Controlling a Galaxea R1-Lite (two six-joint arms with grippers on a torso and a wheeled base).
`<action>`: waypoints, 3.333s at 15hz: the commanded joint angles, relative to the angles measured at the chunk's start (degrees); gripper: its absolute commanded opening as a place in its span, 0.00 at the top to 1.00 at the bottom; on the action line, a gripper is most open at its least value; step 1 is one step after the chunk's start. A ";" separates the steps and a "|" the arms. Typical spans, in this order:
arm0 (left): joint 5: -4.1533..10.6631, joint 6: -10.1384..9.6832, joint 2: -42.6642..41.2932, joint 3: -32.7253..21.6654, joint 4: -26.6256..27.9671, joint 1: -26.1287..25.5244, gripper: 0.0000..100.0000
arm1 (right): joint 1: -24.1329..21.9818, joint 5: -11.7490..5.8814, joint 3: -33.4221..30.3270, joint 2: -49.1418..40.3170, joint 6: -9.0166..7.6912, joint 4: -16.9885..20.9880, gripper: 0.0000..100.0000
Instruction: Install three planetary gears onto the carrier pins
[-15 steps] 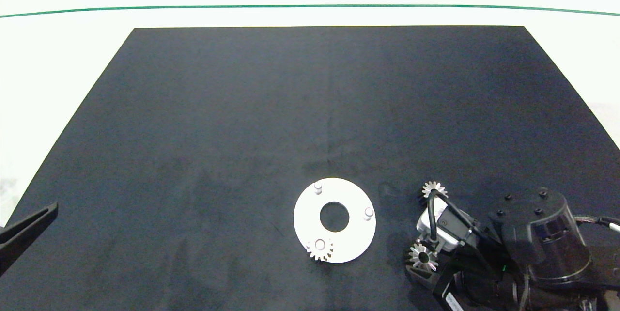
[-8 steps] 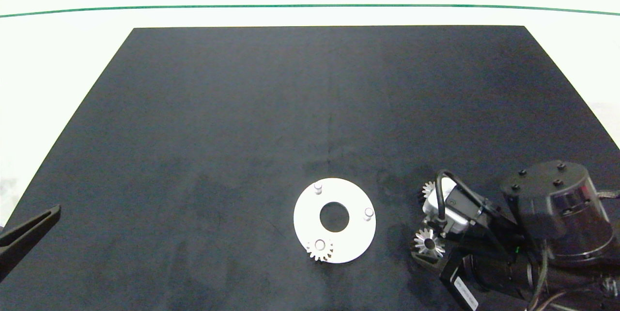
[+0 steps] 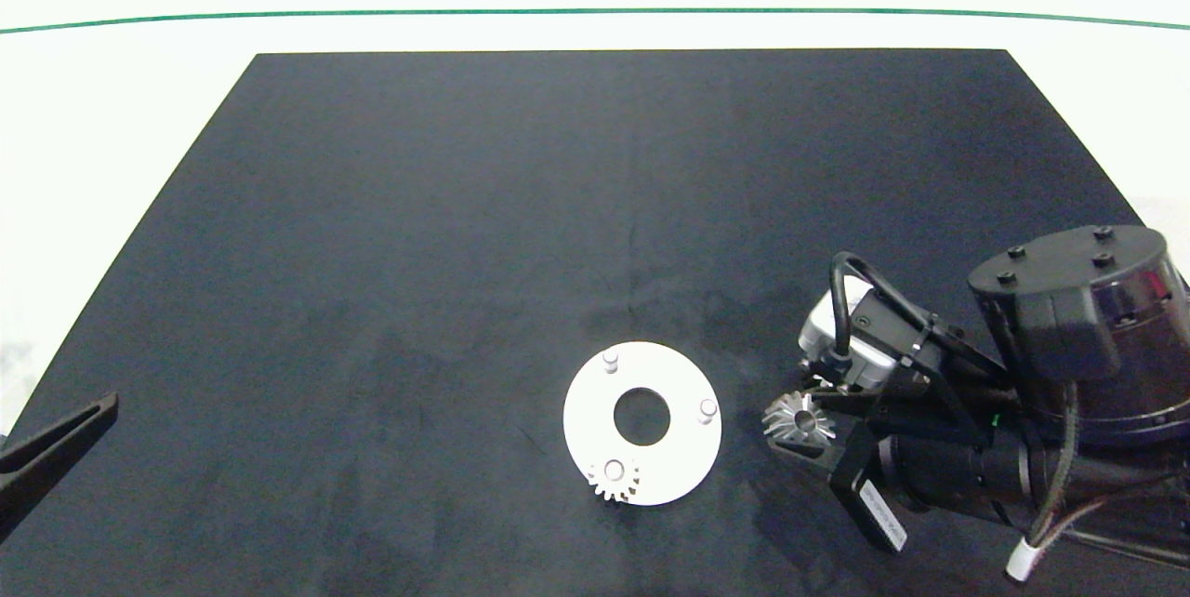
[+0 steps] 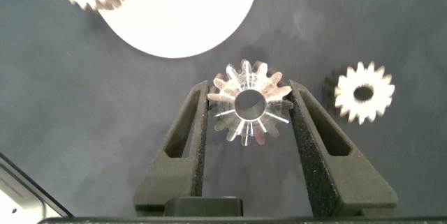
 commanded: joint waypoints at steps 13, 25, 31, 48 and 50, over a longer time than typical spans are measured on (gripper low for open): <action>-0.02 0.10 -0.24 0.07 0.02 1.13 0.00 | 3.39 -2.27 -6.67 8.51 -0.41 0.25 0.99; -0.02 0.10 -0.68 -0.02 0.02 1.21 0.00 | 3.13 -2.89 -8.08 10.80 -0.41 -0.01 0.99; -0.02 0.10 -0.85 -0.02 0.02 1.21 0.00 | 3.04 -2.80 -8.43 11.06 -0.32 -0.19 0.99; -0.02 0.10 -1.56 -0.02 0.02 1.21 0.00 | 2.60 -2.80 -9.57 13.43 -0.32 -0.45 0.99; -0.02 0.10 -1.56 -0.02 0.02 1.21 0.00 | 2.51 -2.80 -9.57 13.70 -0.32 -0.54 0.99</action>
